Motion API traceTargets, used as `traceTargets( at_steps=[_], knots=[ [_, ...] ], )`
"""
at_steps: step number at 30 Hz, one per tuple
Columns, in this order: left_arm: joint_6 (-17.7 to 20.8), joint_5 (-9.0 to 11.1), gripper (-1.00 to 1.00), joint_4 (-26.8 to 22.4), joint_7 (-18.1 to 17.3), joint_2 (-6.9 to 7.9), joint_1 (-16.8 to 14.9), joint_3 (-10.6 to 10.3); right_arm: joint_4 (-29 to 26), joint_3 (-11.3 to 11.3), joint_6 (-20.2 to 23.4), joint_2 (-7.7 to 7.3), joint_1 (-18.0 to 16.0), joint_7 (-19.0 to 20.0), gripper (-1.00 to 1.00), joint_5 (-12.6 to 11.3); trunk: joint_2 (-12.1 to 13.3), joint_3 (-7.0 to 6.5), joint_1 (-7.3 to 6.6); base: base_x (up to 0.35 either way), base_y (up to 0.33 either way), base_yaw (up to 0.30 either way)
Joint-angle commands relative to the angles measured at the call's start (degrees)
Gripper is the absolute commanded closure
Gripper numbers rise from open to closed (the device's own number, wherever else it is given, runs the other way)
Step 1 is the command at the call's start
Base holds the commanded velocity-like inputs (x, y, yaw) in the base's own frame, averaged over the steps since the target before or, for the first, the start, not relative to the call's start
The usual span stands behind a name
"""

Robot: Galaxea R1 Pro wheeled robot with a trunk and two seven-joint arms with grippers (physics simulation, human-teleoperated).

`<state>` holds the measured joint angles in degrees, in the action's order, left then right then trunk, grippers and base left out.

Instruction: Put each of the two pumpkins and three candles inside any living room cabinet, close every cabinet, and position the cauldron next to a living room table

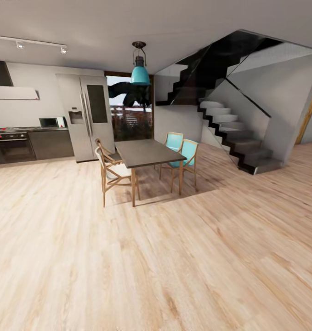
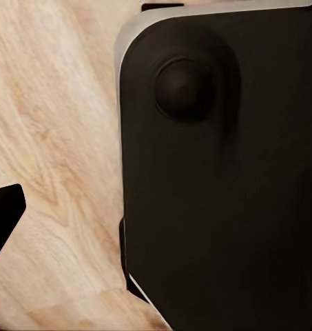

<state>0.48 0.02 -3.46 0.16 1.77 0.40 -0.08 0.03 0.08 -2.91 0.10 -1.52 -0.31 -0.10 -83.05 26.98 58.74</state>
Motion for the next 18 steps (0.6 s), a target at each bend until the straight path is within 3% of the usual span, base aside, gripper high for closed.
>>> traceTargets(
  at_steps=[1, 9, 18],
  knots=[
    [0.05, -0.01, -1.0, -0.14, 0.02, 0.0, 0.04, -0.01, 0.05, 0.0, -0.21, 0.0, -0.02, -0.04, -1.0, 0.03, -0.03, 0.05, -0.01, -0.134, -0.279, 0.251],
    [0.05, -0.02, -1.0, -0.15, 0.02, -0.01, 0.04, -0.06, 0.05, 0.0, -0.28, 0.01, -0.04, -0.04, -1.0, 0.09, -0.03, 0.05, -0.01, -0.194, -0.203, 0.268],
    [0.04, -0.02, -1.0, -0.1, 0.02, -0.01, 0.04, -0.12, 0.05, 0.0, -0.32, 0.08, -0.04, -0.03, -1.0, 0.21, -0.03, 0.05, -0.01, -0.15, -0.022, 0.274]
  ],
)
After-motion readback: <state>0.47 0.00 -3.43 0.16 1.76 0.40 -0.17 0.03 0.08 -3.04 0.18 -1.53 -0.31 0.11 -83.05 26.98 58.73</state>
